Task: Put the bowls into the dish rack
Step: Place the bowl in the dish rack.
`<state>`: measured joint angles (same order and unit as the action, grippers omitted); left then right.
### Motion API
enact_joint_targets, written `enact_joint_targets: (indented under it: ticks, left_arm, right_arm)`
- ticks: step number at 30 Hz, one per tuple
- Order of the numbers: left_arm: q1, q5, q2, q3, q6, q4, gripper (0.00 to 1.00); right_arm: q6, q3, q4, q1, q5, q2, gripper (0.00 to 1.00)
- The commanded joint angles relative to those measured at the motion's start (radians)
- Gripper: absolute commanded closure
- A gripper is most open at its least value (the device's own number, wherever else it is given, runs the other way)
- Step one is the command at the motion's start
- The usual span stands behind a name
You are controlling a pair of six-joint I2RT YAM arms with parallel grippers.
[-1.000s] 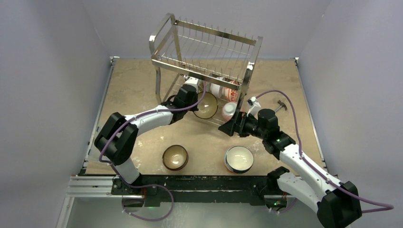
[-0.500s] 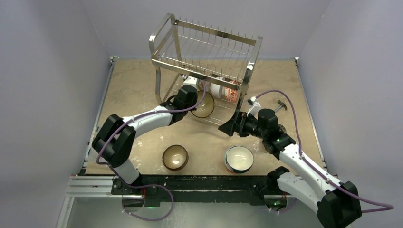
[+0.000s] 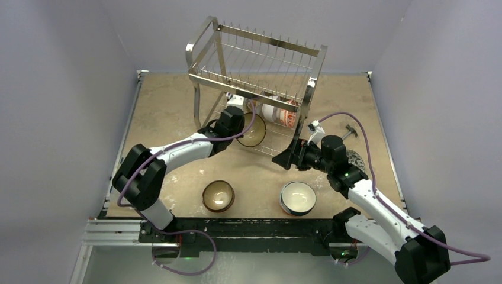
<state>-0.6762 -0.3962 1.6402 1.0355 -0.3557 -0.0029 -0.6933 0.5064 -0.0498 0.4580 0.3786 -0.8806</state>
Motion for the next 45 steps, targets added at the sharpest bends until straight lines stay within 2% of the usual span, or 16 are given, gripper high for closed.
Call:
enact_joint_targets:
  ticks: [1, 9, 14, 21, 32, 37, 39, 41, 42, 43, 45]
  left_arm:
    - [-0.001, 0.004, -0.088, 0.009, -0.016, 0.063, 1.00]
    - [-0.001, 0.067, -0.157, -0.007, -0.071, 0.065, 1.00]
    - [-0.003, 0.151, -0.215, -0.054, -0.133, 0.078, 1.00]
    - [-0.027, 0.198, -0.284, -0.123, -0.196, 0.078, 1.00]
    - [-0.175, 0.188, -0.333, -0.122, -0.245, 0.072, 1.00]
    - [-0.239, 0.182, -0.338, -0.119, -0.266, 0.085, 1.00]
    - [-0.253, 0.198, -0.338, -0.122, -0.270, 0.095, 1.00]
    - [-0.255, 0.208, -0.340, -0.126, -0.285, 0.096, 1.00]
    - [-0.255, 0.209, -0.345, -0.132, -0.295, 0.095, 1.00]
    - [-0.255, 0.207, -0.352, -0.138, -0.303, 0.097, 1.00]
    - [-0.256, 0.207, -0.374, -0.152, -0.319, 0.103, 0.83]
  right_arm:
    - [0.018, 0.029, -0.019, 0.002, -0.012, 0.010, 0.02]
    - [0.015, 0.033, -0.026, 0.003, -0.006, 0.007, 0.02]
    - [0.010, 0.034, -0.040, 0.002, 0.008, 0.001, 0.02]
    - [-0.001, 0.027, -0.073, 0.002, 0.042, -0.016, 0.02]
    - [-0.012, 0.018, -0.134, 0.002, 0.078, -0.054, 0.03]
    - [-0.012, 0.014, -0.156, 0.002, 0.088, -0.067, 0.08]
    - [-0.012, 0.012, -0.164, 0.002, 0.097, -0.073, 0.14]
    - [-0.011, 0.011, -0.171, 0.003, 0.107, -0.078, 0.33]
    - [-0.011, 0.010, -0.172, 0.003, 0.108, -0.078, 0.45]
    - [-0.012, 0.008, -0.173, 0.003, 0.108, -0.076, 0.61]
    - [-0.012, 0.004, -0.168, 0.002, 0.105, -0.069, 0.90]
